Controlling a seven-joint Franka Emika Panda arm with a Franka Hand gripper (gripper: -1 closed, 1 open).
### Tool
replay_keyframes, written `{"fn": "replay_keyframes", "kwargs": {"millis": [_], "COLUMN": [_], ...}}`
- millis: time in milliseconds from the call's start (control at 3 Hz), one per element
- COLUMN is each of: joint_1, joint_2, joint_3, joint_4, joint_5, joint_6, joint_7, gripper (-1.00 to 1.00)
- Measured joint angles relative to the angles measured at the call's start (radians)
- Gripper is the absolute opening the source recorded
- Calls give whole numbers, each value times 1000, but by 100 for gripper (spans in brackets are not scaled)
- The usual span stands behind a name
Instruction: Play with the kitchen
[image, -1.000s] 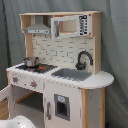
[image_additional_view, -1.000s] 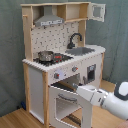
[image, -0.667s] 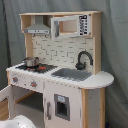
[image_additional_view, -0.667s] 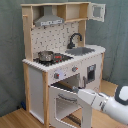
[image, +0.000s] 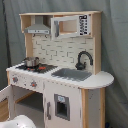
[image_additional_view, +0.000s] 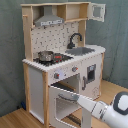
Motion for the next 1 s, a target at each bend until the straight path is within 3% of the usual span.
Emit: {"fn": "replay_keyframes", "kwargs": {"millis": [1000], "joint_1": [-101], "joint_2": [-84], "joint_3": [77], "joint_4": [116], "joint_5": [9], "joint_6": [2], "joint_7": [275], "gripper": [100]}}
